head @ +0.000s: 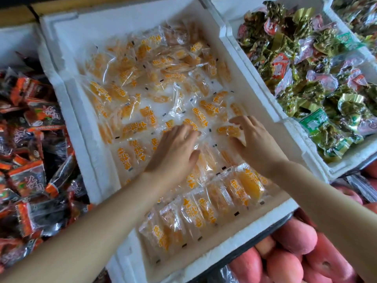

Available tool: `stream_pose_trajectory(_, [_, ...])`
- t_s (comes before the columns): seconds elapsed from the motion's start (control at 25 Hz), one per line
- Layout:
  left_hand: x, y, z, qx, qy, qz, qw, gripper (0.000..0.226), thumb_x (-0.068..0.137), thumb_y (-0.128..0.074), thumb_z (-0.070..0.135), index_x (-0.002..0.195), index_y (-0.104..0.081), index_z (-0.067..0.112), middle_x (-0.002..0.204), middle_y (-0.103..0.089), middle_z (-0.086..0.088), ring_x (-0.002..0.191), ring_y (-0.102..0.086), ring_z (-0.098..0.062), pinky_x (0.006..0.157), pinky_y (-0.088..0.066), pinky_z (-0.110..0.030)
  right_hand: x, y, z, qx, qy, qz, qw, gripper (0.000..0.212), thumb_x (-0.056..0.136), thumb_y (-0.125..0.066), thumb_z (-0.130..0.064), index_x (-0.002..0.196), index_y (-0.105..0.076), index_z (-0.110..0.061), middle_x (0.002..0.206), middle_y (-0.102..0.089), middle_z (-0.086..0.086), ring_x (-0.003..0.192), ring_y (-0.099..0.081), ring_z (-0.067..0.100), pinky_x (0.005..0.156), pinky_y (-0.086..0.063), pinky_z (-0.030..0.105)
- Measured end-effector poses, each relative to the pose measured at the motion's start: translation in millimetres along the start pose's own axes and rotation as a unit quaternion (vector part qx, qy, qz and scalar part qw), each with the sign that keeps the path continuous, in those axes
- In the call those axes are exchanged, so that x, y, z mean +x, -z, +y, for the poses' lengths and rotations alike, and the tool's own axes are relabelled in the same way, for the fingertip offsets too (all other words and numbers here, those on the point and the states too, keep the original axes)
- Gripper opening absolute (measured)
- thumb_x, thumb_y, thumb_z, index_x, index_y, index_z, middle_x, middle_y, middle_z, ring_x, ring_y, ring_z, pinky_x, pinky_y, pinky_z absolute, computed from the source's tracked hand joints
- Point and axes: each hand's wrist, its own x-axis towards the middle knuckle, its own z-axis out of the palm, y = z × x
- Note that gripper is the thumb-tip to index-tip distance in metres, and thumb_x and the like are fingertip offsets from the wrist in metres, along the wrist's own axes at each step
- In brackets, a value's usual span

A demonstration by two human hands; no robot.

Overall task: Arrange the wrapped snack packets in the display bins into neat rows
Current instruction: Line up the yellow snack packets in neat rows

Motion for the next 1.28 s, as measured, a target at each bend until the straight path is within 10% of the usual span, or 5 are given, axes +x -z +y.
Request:
stream_pose_trajectory(0.36, [83,-7,-47,-0.102,0.202,0.006,0.974,0.059,0.095,-0.056,0.027,0.145,-0.03,0.01,0.141,-0.041,-0.011,0.129,-0.038,-0.026,0.103,-0.031,-0.032,105,-8,3,-0.069,0.01,-0.042,0.997,0.068,0.085,-0.035,0.01,0.146,-0.029,-0.021,0.15,-0.031,0.001,0.135,-0.029,0.026,0.108,-0.028,0.035])
stream_pose_trajectory(0.64, [118,-22,-57,-0.177,0.3,0.065,0.935,0.039,0.096,-0.054,0.03,0.126,-0.05,0.005,0.116,-0.055,-0.009,0.11,-0.053,-0.025,0.07,-0.031,-0.017,145,-12,17,-0.095,0.055,-0.082,0.991,0.033,0.097,-0.044,-0.028,0.128,-0.054,-0.023,0.125,-0.059,0.001,0.115,-0.044,0.025,0.091,-0.043,0.039])
stream_pose_trajectory(1.0, [102,3,-39,-0.216,0.274,0.207,0.914,0.018,0.09,-0.059,0.015,0.106,-0.053,0.009,0.101,-0.057,-0.004,0.076,-0.048,-0.013,0.06,-0.032,-0.013,141,-8,18,-0.11,0.099,0.096,0.984,0.021,0.098,-0.047,-0.031,0.104,-0.063,-0.018,0.102,-0.067,0.0,0.099,-0.059,0.025,0.071,-0.049,0.037])
stream_pose_trajectory(1.28, [64,-9,27,-0.379,0.273,0.074,0.881,0.02,0.084,-0.069,0.022,0.082,-0.05,0.025,0.076,-0.056,0.013,0.057,-0.052,0.006,0.052,-0.038,-0.006,39,23,23,-0.073,-0.031,0.174,0.981,0.023,0.095,-0.05,-0.042,0.096,-0.062,-0.024,0.092,-0.067,-0.007,0.081,-0.064,0.02,0.057,-0.046,0.028])
